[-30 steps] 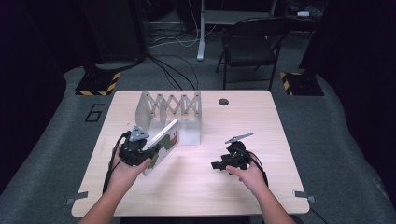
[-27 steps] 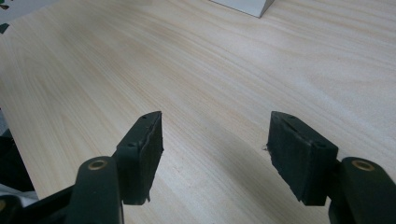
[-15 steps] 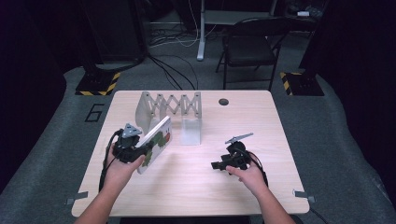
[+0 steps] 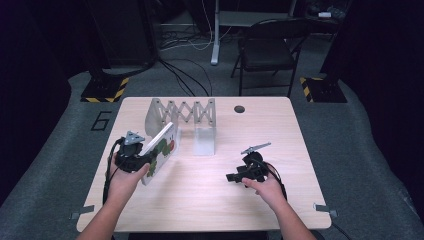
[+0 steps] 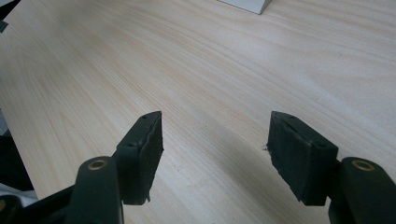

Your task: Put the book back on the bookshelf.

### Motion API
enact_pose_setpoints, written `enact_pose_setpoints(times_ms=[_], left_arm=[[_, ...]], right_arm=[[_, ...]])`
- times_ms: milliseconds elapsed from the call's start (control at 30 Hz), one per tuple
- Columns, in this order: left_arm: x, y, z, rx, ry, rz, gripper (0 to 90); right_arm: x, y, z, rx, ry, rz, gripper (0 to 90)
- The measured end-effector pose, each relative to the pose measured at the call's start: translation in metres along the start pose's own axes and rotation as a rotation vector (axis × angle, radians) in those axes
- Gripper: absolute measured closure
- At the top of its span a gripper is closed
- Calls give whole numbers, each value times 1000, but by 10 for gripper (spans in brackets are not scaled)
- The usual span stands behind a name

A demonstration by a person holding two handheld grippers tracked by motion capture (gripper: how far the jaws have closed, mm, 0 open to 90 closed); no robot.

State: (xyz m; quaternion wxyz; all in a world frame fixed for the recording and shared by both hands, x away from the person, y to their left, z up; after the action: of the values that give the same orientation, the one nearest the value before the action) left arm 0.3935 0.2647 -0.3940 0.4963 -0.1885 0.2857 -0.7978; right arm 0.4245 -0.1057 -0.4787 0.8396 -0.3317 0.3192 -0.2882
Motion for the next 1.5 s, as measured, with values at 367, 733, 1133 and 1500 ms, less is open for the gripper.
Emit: enact_pose_setpoints(times_ms=[367,733,1133,1500], left_arm=[[-3,6,-2,-3,-20,42,760],[-4,15,-1,4,-52,79,760],[-5,26,4,13,-80,132,760],[-8,36,15,33,-111,160,760]], right_arm=[[1,1,0,-2,5,1,357],[1,1,-1,-11,2,-4,357],[1,2,-1,-7,2,-2,357],[1,2,-2,-6,-6,-3,357]])
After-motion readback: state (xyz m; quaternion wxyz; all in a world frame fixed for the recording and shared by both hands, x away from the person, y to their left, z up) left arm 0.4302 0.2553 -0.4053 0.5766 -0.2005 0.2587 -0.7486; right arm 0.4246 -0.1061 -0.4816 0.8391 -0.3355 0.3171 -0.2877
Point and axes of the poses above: each handheld gripper's, and its own axes: y roughly forward along the jaws, z roughly out of its top, x roughly to its right, the point moved 1 cm from there along y, roughly forward along the jaws, and after that the axes turned 1 degree about y, right-handed, at the moved point
